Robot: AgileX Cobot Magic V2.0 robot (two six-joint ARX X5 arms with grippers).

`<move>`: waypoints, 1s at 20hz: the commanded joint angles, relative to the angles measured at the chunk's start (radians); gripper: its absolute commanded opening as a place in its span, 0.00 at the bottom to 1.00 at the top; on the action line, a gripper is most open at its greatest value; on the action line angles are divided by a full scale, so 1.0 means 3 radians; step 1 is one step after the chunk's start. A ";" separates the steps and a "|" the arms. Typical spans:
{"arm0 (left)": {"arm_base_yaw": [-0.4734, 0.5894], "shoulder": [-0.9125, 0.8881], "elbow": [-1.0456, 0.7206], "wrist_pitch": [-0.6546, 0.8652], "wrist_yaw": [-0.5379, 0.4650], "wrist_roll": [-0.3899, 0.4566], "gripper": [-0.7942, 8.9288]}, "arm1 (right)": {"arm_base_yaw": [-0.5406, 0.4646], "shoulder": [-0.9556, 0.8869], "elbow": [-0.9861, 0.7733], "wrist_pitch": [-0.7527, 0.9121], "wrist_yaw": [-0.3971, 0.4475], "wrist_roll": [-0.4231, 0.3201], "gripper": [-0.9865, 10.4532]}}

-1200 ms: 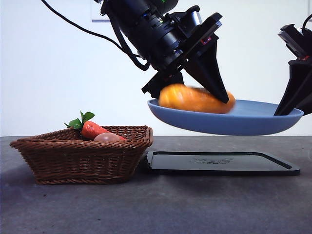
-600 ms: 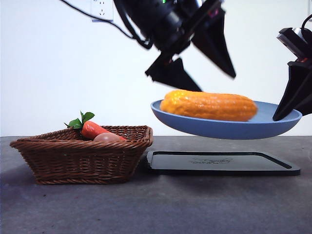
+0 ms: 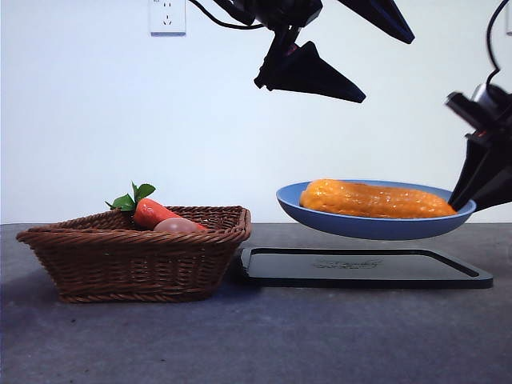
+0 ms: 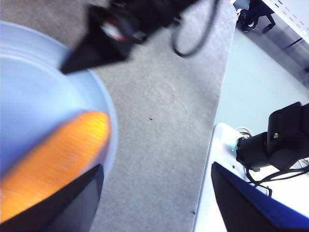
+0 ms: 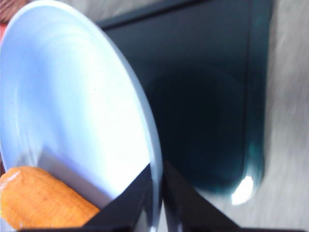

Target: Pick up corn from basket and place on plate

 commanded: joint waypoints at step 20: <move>-0.0031 0.0038 0.0067 -0.0013 0.0020 0.0004 0.46 | 0.0060 0.1074 0.0849 -0.0341 0.0230 -0.0003 0.21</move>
